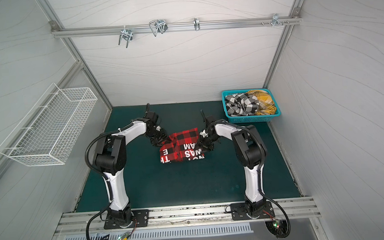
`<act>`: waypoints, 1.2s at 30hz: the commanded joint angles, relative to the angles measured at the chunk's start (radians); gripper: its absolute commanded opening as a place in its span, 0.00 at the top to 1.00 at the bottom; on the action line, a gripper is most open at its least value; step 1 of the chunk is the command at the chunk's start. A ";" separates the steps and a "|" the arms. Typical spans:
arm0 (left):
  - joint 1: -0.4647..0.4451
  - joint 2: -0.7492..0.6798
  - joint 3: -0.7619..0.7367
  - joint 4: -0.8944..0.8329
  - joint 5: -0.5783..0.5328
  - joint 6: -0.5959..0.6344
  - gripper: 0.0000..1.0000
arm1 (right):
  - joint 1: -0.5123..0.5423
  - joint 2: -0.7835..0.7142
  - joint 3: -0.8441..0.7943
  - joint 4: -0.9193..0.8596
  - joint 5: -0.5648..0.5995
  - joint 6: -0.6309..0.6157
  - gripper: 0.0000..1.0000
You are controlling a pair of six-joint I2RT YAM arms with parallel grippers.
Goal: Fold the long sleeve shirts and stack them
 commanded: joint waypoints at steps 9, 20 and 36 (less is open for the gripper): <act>0.121 -0.311 -0.156 -0.126 0.008 0.035 0.27 | -0.021 -0.201 0.025 -0.080 0.027 -0.059 0.25; 0.185 -0.226 -0.306 0.170 0.194 -0.072 0.12 | -0.058 0.132 0.271 -0.048 0.012 -0.159 0.26; 0.190 -0.107 -0.284 0.273 0.228 -0.114 0.80 | -0.034 0.188 0.321 -0.047 0.012 -0.151 0.60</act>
